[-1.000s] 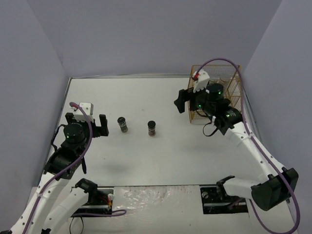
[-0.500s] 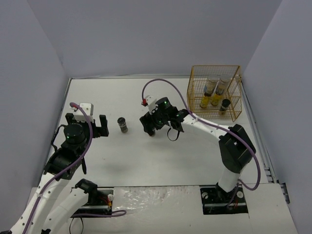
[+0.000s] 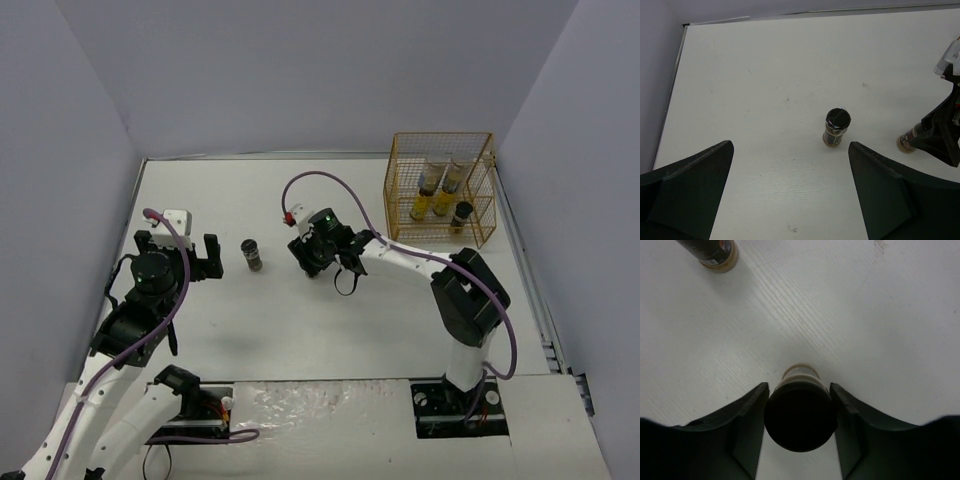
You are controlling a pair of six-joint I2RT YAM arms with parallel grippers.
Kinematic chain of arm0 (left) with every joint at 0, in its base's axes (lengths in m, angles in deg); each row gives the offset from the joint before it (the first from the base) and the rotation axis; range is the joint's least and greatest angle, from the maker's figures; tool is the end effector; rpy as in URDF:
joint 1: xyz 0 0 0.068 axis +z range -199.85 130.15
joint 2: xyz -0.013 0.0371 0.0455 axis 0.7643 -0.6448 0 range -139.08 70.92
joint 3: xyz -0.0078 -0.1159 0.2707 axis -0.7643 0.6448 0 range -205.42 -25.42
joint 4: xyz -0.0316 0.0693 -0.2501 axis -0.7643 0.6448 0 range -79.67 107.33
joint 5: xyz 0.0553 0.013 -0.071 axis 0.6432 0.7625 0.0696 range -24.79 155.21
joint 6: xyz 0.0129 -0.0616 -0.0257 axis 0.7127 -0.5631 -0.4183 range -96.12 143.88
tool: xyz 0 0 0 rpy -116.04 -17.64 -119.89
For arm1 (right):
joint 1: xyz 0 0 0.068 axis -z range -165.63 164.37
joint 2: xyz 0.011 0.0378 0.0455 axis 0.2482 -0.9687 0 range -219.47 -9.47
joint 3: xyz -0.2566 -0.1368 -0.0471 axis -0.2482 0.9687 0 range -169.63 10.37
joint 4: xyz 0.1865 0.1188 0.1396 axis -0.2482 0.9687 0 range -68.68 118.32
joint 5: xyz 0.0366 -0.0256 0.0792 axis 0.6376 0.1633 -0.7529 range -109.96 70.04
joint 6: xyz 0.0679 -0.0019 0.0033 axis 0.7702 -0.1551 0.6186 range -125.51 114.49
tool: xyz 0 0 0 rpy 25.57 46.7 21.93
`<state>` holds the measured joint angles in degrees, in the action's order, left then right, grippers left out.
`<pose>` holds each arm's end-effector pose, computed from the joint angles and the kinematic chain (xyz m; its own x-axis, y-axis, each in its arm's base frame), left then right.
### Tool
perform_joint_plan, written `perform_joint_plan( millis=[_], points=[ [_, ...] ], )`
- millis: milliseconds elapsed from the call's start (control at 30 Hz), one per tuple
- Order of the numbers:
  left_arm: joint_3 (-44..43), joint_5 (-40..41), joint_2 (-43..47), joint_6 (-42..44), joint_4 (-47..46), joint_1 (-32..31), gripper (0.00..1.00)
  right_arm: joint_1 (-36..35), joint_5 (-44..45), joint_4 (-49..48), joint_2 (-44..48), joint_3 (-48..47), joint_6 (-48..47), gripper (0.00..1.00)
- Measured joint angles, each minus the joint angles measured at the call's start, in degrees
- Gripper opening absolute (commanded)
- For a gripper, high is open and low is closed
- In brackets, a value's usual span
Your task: Organize the condiment bottles
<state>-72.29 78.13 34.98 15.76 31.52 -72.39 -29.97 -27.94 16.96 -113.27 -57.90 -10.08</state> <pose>0.1363 -0.0433 0.3644 -0.1870 -0.0716 -0.9798 0.1454 0.9843 -0.0997 0.3039 0.3075 0.2317 -0.3070 -0.4104 -0.8587 -0.8041 0.5945 0.0034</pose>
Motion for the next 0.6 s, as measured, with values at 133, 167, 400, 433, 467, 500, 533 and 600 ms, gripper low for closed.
perform_joint_plan(
  millis=[133, 167, 400, 433, 467, 500, 533, 600],
  points=[
    [0.0, 0.0, 0.0, 0.0, 0.0, 0.0, 0.97, 0.0, 2.1, 0.0, 1.9, 2.1, 0.1, 0.25],
    [0.0, 0.0, 0.0, 0.0, 0.0, 0.0, 0.97, 0.1, 2.6, 0.2, 2.5, 2.5, 0.1, 0.23],
    [0.0, 0.0, 0.0, 0.0, 0.0, 0.0, 0.97, 1.4, 8.5, 4.6, 13.9, 3.1, 1.1, 0.2],
    [0.0, 0.0, 0.0, 0.0, 0.0, 0.0, 0.97, 2.2, 9.6, 5.4, 16.4, 3.1, 1.5, 0.19],
    [0.0, 0.0, 0.0, 0.0, 0.0, 0.0, 0.97, 3.3, 10.4, 6.3, 19.0, 2.9, 1.9, 0.18],
    [0.0, 0.0, 0.0, 0.0, 0.0, 0.0, 0.97, 4.9, 11.3, 7.2, 21.4, 2.6, 2.3, 0.18],
    [0.0, 0.0, 0.0, 0.0, 0.0, 0.0, 0.97, 6.7, 12.2, 8.1, 23.8, 2.2, 2.7, 0.17],
    [0.0, 0.0, 0.1, 0.0, 0.0, 0.0, 0.97, 11.6, 14.5, 9.3, 28.1, 1.4, 3.7, 0.16]
  ],
)
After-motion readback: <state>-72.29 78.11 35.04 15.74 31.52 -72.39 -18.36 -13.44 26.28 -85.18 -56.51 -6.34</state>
